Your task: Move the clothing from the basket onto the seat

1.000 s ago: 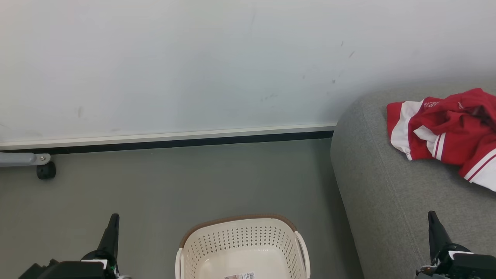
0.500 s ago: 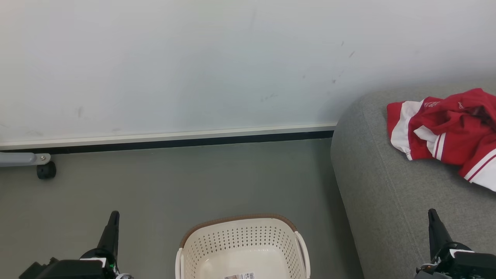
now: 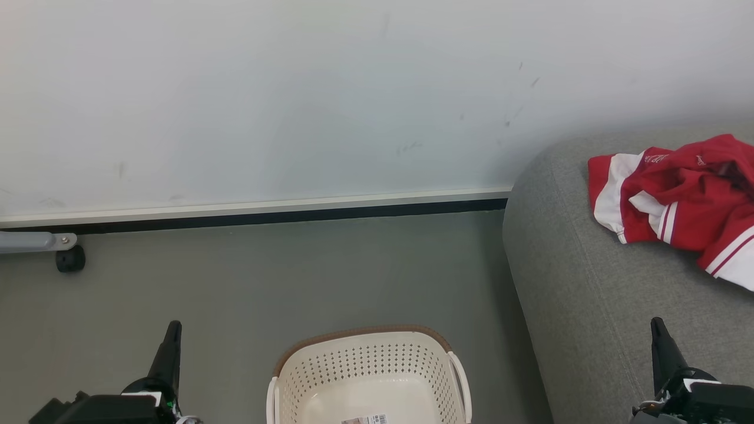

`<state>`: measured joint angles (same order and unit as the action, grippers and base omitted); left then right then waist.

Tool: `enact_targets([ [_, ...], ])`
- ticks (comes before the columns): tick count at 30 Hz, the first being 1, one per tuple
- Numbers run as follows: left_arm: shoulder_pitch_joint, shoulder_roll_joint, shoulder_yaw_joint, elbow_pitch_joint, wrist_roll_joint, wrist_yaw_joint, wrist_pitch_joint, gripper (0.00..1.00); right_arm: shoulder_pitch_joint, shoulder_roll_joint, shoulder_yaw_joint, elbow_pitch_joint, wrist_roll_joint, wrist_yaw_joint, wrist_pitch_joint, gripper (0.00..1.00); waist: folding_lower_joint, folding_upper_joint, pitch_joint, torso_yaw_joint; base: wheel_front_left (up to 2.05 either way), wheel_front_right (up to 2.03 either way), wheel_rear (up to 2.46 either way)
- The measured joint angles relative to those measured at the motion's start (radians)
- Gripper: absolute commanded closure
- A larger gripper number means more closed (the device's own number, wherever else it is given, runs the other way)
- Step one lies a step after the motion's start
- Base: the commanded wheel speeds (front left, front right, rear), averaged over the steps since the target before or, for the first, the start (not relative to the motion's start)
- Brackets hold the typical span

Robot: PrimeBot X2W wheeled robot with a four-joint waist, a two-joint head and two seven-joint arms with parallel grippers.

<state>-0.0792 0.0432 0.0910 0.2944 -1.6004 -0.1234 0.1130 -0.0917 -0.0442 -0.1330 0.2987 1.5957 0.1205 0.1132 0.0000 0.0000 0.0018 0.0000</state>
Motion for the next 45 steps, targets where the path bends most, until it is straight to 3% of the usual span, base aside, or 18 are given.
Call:
enact_targets([
  [45, 0.0, 0.0, 0.0, 0.001, 0.0, 0.0, 0.0, 1.0, 0.0, 0.0, 0.0, 0.0, 0.0, 0.0, 0.0, 1.0, 0.0, 0.0, 0.0, 0.0, 0.0, 0.0, 0.0],
])
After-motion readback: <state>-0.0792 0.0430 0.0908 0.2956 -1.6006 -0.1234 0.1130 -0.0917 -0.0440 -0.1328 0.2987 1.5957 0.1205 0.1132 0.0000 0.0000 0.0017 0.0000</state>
